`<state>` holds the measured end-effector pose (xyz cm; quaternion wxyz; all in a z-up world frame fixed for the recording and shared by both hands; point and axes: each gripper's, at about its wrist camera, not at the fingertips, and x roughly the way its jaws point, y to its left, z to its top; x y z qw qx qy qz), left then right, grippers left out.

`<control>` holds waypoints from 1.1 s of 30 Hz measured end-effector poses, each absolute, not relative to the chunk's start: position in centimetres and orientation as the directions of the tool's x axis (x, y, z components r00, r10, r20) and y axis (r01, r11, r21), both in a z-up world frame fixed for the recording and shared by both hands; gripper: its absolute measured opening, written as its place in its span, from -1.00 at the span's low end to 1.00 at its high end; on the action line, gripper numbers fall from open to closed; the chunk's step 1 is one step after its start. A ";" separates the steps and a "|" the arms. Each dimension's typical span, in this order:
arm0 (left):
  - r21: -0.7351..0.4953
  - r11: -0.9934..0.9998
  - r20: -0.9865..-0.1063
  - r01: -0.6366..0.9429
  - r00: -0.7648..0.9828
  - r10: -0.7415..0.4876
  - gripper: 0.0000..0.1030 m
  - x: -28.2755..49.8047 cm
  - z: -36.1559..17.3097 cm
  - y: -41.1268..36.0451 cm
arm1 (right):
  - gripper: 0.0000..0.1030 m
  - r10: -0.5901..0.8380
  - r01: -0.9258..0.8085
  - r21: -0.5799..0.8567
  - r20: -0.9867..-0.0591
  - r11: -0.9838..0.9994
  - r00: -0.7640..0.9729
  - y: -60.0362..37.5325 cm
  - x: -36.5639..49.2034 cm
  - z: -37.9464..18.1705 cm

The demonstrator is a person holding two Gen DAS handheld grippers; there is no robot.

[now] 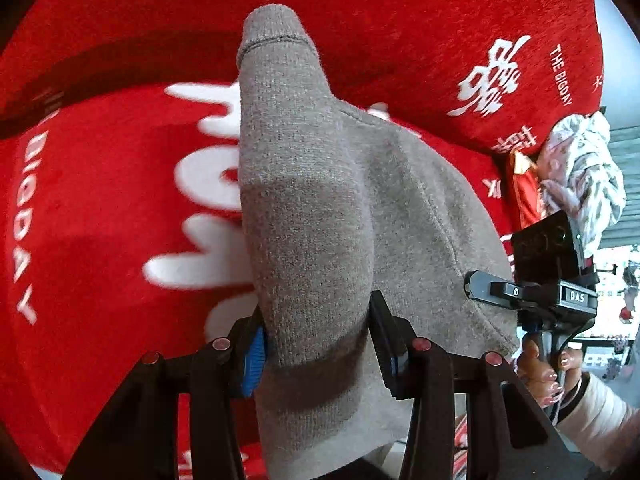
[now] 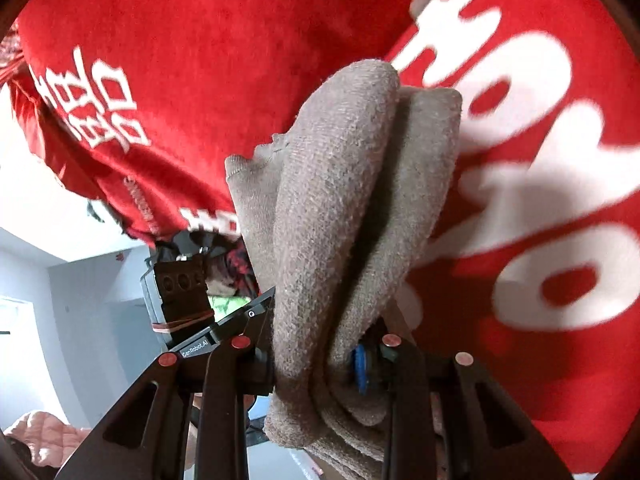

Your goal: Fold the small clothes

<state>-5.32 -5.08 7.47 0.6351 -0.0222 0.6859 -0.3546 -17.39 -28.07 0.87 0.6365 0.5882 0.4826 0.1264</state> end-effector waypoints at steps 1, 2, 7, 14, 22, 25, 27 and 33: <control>-0.505 0.758 -0.862 0.412 -0.192 -0.470 -0.08 -5.4 7.1 -3.5 | -0.41 0.737 0.407 0.870 -0.465 0.278 0.491 -27.4 -17.6 0.6; -0.499 0.766 -0.866 0.405 -0.192 -0.462 -0.08 -5.6 6.8 -2.6 | -0.41 0.744 0.409 0.869 -0.465 0.279 0.480 -26.7 -17.6 0.3; -0.406 0.833 -0.913 0.375 -0.127 -0.388 -0.08 -5.4 3.8 1.5 | -0.41 0.727 0.421 0.811 -0.566 0.406 0.389 -23.1 -16.0 -2.0; -0.349 0.872 -0.935 0.343 -0.060 -0.350 0.06 -5.1 2.9 4.6 | -0.34 0.429 0.427 0.482 -0.876 0.765 0.221 -25.0 -15.9 -2.5; -0.260 0.877 -0.955 0.405 0.030 -0.297 0.06 -6.5 6.7 4.7 | -0.78 0.231 0.457 0.311 -0.947 0.833 0.223 -25.5 -17.3 2.1; -0.264 0.862 -0.951 0.433 0.032 -0.307 0.06 -7.3 7.5 3.7 | -0.80 0.270 0.423 0.366 -0.924 0.829 0.271 -24.3 -18.2 4.1; -0.275 0.854 -0.951 0.442 0.008 -0.310 0.06 -7.9 7.0 2.6 | -0.81 0.287 0.382 0.378 -0.918 0.844 0.274 -22.9 -18.6 4.6; -0.232 0.869 -0.970 0.438 -0.034 -0.242 0.06 -9.5 3.9 1.2 | -0.86 0.214 0.348 0.261 -0.962 0.900 0.169 -19.7 -18.6 0.9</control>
